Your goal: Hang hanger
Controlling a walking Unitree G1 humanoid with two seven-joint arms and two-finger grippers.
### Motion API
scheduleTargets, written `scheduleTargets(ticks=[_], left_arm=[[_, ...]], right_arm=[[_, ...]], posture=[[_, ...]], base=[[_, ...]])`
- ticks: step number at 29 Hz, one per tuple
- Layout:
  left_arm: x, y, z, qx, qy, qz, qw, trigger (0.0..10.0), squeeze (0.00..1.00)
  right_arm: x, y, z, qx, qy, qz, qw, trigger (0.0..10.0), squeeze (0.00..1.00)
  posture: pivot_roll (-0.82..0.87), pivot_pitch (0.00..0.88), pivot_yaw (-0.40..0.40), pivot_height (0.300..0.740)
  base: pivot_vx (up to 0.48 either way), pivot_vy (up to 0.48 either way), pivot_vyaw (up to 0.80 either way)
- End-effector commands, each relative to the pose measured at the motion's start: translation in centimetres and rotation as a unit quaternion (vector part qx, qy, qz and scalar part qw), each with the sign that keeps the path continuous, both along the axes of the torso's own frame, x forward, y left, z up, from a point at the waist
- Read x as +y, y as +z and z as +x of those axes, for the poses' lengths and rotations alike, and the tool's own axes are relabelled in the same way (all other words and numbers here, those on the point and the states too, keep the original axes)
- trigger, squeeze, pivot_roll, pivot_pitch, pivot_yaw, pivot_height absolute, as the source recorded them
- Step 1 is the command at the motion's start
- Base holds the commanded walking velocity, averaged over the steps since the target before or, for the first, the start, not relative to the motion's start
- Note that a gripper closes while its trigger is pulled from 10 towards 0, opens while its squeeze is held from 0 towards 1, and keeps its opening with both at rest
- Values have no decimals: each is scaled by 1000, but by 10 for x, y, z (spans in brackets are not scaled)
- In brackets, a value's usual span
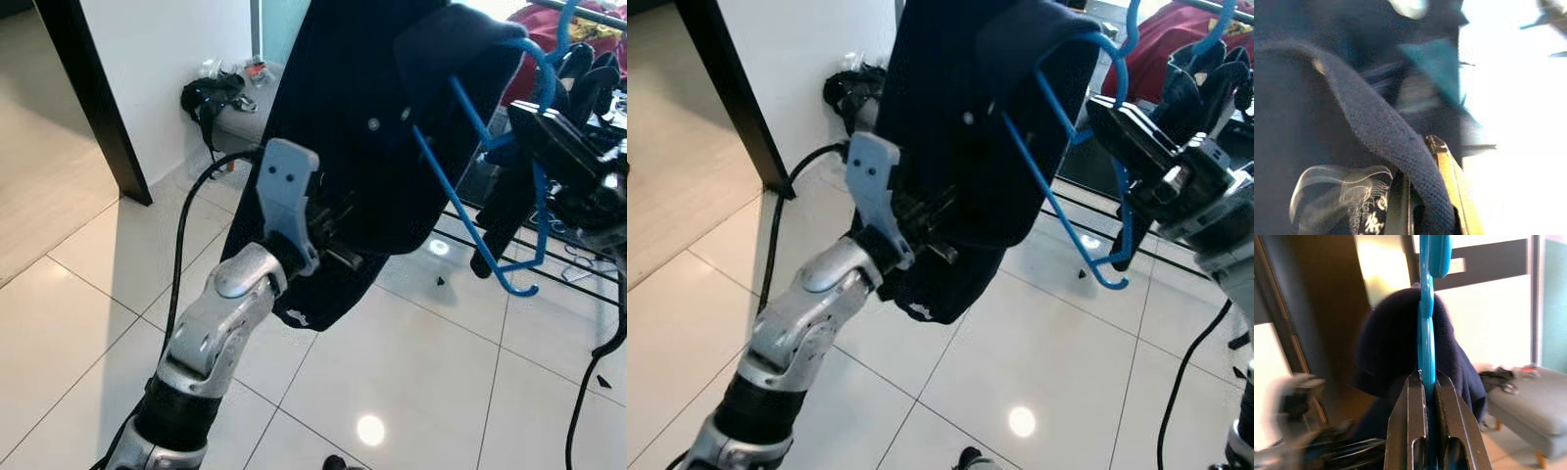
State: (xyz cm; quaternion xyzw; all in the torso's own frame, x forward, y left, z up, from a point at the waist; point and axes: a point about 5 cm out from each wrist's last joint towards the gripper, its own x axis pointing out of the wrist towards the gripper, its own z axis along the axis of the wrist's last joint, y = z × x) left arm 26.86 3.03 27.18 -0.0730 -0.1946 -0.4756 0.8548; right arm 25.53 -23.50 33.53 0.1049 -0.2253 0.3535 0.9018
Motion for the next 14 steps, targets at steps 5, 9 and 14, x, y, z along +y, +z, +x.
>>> scheduleTargets(ticks=[5,9,14], left_arm=[[-18,-3,-56,17,-240,-12,971,1451,0],[-19,-20,-57,59,-271,-14,961,2157,0],[-20,-33,-57,87,-286,-10,954,2157,0]], right_arm=[[-6,12,9,-29,-51,29,998,10000,0],[-7,10,13,-23,-62,35,997,10000,0],[-6,9,16,-22,-68,37,997,10000,0]], posture=[[-66,185,-46,740],[-66,186,-46,740],[-70,185,-50,740]], base=[[0,0,0],[0,0,0],[0,0,0]])
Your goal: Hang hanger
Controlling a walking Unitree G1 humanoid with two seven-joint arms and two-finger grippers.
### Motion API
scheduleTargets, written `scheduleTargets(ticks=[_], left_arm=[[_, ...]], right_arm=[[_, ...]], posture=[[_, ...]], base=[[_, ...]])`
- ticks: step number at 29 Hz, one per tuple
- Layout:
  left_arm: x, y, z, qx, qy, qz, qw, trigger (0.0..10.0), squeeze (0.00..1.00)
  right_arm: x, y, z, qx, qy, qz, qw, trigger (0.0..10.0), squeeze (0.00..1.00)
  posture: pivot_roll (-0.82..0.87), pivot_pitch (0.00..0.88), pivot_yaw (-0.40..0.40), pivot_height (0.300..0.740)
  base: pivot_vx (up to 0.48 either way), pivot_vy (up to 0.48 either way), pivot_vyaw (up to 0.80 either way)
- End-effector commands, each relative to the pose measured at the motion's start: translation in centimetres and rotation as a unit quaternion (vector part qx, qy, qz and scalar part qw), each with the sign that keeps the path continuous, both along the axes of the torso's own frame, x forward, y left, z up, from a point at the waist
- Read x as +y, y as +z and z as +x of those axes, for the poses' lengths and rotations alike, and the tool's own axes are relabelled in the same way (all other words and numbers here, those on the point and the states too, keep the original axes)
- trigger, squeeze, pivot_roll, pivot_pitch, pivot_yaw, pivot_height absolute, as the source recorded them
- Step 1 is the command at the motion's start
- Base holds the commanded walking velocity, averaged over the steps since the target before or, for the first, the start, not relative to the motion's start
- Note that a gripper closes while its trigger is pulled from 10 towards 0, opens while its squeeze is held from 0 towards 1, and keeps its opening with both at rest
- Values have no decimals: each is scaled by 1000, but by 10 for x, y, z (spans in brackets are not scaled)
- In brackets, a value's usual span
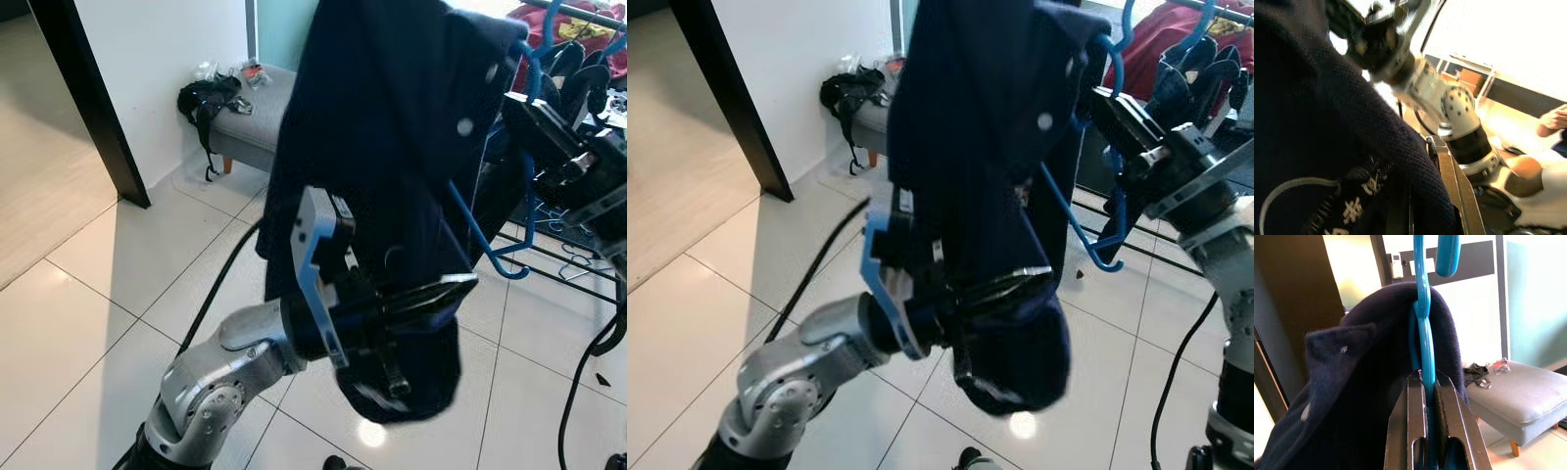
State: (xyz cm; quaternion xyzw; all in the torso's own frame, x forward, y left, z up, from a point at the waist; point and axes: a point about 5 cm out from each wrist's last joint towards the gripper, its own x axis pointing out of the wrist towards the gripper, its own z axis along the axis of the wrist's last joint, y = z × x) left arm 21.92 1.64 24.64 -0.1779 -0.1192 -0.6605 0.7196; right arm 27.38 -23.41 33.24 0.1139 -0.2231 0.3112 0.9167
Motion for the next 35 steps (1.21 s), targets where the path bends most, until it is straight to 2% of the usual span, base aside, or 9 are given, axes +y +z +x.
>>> scheduleTargets(ticks=[1,4,5,12,13,14,15,22,35], left_arm=[[-6,-8,-8,8,-42,20,999,2157,0],[-11,-18,-3,28,-22,38,999,3804,0],[-17,-35,10,45,41,82,995,10000,0],[-13,-51,29,46,123,139,982,10000,0],[-9,-55,36,41,151,160,975,10000,776],[-9,-55,36,41,151,160,975,10000,776],[-4,-58,41,30,170,180,968,10000,1000],[16,-44,55,-3,214,184,959,10000,1000],[119,50,76,-64,250,11,966,10000,1000]], right_arm=[[-7,12,-2,-36,-29,20,999,10000,0],[-3,14,-4,-42,-12,31,999,10000,0],[4,16,-9,-52,20,32,998,10000,0],[8,16,-14,-56,44,17,997,10000,0],[9,15,-15,-55,51,10,997,10000,0],[9,15,-15,-55,51,10,997,10000,0],[9,15,-16,-54,55,1,997,10000,0],[13,10,-19,-45,72,-29,996,10000,0],[-10,-7,-32,-4,103,-86,991,10000,0]], posture=[[-70,185,-50,740],[-75,188,-47,740],[-76,187,-47,740],[-76,189,-47,740],[-76,189,-49,740],[-76,189,-49,740],[-76,189,-49,740],[-79,189,-48,740],[-73,186,-50,740]], base=[[0,0,0],[0,0,0],[0,0,0],[0,0,0],[0,0,0],[0,0,0],[0,0,0],[0,0,0],[0,0,0]])
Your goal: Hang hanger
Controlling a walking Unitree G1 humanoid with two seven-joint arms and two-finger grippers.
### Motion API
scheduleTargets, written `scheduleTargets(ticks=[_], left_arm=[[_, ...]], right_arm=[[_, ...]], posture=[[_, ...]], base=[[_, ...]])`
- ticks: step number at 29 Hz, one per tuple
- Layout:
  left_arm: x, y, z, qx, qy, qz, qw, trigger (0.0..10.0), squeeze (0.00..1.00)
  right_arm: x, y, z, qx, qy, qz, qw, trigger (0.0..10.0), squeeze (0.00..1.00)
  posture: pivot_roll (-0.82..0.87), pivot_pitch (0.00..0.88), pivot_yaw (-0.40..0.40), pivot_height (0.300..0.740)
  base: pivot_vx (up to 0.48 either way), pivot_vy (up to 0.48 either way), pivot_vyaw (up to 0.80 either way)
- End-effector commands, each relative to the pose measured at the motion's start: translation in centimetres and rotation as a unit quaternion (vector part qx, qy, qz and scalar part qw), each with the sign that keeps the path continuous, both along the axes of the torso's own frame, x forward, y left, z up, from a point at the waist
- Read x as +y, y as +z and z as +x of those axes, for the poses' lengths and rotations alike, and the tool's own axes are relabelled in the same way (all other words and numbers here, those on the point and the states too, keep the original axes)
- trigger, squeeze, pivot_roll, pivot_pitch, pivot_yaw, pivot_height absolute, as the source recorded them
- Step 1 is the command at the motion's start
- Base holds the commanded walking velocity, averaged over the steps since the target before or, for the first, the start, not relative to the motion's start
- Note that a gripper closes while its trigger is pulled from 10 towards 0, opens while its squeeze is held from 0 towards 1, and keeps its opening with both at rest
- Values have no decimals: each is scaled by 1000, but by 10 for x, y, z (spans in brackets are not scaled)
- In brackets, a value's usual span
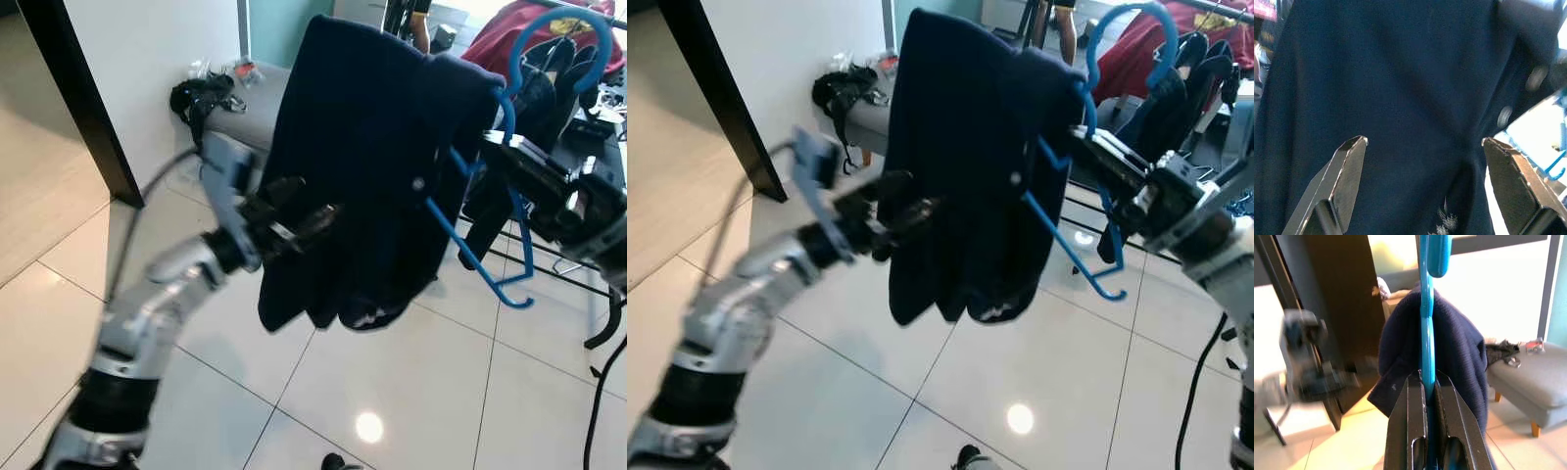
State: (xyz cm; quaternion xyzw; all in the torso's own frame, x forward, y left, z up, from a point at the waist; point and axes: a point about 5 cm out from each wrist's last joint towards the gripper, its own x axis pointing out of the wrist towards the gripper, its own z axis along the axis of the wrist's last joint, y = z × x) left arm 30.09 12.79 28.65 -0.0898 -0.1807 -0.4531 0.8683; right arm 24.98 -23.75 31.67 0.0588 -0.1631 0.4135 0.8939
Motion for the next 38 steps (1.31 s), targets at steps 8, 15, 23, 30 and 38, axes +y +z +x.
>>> scheduleTargets(ticks=[8,15,23,30,38], left_arm=[[36,50,-18,-103,-64,62,991,10000,1000],[14,51,-21,-122,-150,143,971,10000,0],[-15,33,-27,-93,-310,272,906,10000,0],[-21,13,-26,-38,-345,325,880,10000,0],[-25,-2,-11,-15,-292,356,888,10000,0]], right_arm=[[-16,-11,-28,31,109,-70,991,10000,0],[-4,-29,-22,66,158,-121,978,10000,0],[16,-41,-7,67,199,-194,958,10000,0],[31,-37,-5,39,217,-224,949,10000,0],[35,-35,-6,29,228,-230,946,10000,0]], posture=[[-50,170,-39,740],[-33,145,-24,740],[-29,125,1,740],[-19,123,13,740],[-23,122,15,740]], base=[[0,0,0],[0,0,0],[0,0,0],[0,0,0],[0,0,0]])
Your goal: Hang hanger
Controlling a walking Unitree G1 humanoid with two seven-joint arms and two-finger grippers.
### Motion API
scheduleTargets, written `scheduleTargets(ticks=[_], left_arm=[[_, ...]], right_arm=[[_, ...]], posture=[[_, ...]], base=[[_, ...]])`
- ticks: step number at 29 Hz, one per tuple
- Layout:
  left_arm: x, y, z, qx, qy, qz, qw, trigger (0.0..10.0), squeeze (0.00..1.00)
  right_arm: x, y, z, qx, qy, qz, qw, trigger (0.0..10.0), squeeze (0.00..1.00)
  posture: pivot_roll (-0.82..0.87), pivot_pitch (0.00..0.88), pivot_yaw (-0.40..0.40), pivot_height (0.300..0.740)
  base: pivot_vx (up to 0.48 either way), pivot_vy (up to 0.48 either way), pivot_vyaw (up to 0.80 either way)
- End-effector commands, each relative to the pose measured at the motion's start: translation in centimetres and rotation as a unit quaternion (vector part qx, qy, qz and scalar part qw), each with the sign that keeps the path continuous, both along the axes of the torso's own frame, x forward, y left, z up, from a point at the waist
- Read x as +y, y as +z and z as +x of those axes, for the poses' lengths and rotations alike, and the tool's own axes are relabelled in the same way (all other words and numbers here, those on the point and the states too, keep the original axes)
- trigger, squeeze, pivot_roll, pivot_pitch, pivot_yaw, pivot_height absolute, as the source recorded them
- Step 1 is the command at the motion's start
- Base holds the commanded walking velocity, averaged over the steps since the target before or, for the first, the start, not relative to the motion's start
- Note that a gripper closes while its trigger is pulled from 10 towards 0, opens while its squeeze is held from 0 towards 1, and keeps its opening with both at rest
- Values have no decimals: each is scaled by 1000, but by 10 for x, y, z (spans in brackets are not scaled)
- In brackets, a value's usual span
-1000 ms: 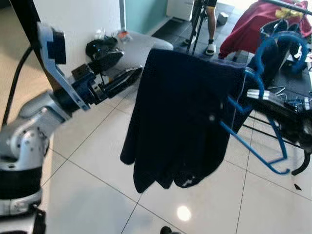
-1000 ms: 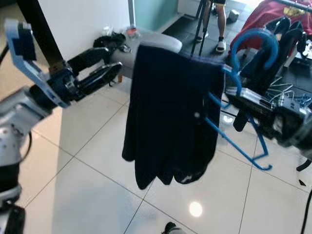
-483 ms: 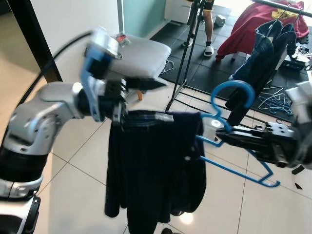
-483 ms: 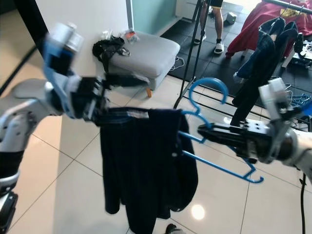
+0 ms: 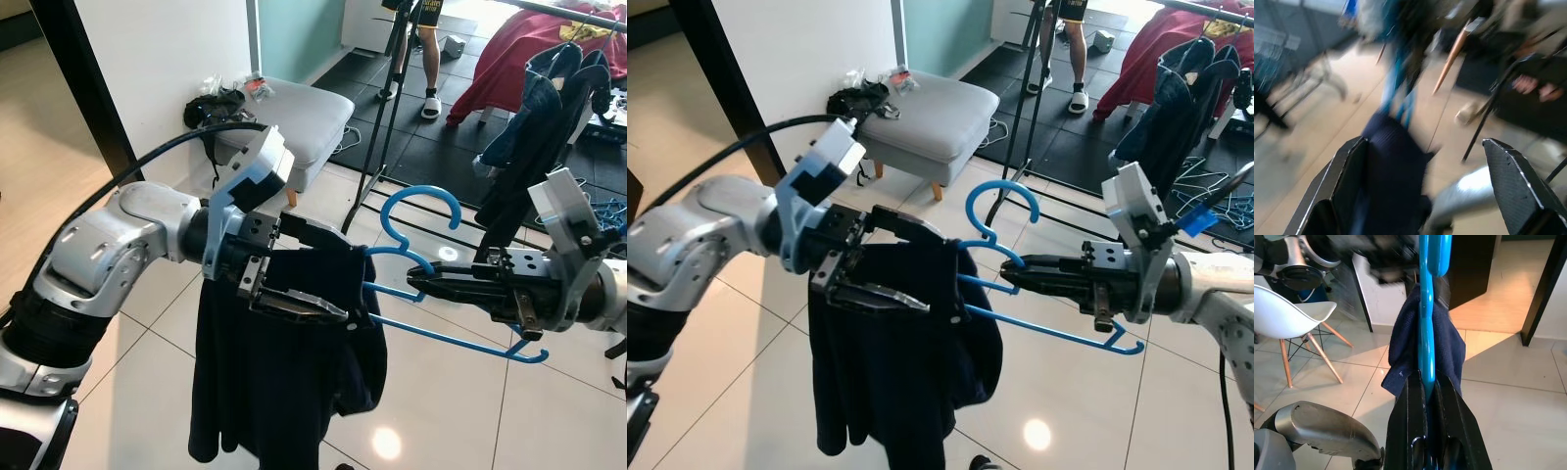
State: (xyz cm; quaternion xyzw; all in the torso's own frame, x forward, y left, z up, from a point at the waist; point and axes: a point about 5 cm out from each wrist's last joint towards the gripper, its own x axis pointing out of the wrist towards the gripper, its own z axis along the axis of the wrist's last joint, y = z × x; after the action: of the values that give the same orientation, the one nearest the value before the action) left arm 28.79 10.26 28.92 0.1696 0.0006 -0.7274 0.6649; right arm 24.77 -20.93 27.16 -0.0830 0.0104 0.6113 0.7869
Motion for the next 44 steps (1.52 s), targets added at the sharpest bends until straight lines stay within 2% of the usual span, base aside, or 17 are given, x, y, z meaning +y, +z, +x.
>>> scheduleTargets(ticks=[1,6,10,11,17,26,38,39,40,41,42,43,44], left_arm=[[0,-6,5,-7,19,21,1000,10000,0],[0,-2,12,-12,44,4,999,10000,0],[0,-2,13,-9,47,7,999,10000,0],[2,-7,10,-1,38,20,999,0,0],[4,-16,8,-2,34,52,998,0,0],[4,-31,15,-30,54,93,994,0,0],[1,-28,13,-36,40,81,995,0,0],[1,-24,17,-51,52,72,995,0,0],[1,-24,17,-51,52,72,995,0,0],[4,-15,27,-100,88,60,989,0,0],[4,-15,27,-100,88,60,989,0,0],[7,-8,35,-139,115,49,982,0,0],[7,-8,35,-139,115,49,982,0,0]], right_arm=[[7,9,-4,-32,31,1,999,10000,0],[7,8,-5,-34,34,-2,999,10000,0],[7,9,-4,-36,33,-2,999,10000,0],[6,9,-4,-37,32,-2,999,10000,0],[6,9,-4,-38,31,-1,999,10000,0],[8,13,-5,-44,35,9,998,10000,0],[10,14,-2,-59,19,12,998,10000,0],[9,12,0,-63,5,12,998,10000,1000],[9,12,0,-63,5,12,998,10000,1000],[4,11,3,-70,-28,16,997,10000,1000],[4,11,3,-70,-28,16,997,10000,1000],[-4,12,5,-76,-52,23,995,10000,1000],[-4,12,5,-76,-52,23,995,10000,1000]], posture=[[-23,122,15,740],[-30,125,13,740],[-30,126,13,740],[-31,129,13,740],[-30,130,10,740],[-34,131,9,740],[-35,132,10,740],[-35,133,9,740],[-35,133,9,740],[-36,132,6,740],[-36,132,6,740],[-36,131,2,740],[-36,131,2,740]], base=[[0,0,0],[0,0,0],[0,0,0],[0,0,0],[0,0,0],[0,0,0],[0,0,0],[0,0,0],[0,0,0],[0,0,0],[0,0,0],[0,0,0],[0,0,0]])
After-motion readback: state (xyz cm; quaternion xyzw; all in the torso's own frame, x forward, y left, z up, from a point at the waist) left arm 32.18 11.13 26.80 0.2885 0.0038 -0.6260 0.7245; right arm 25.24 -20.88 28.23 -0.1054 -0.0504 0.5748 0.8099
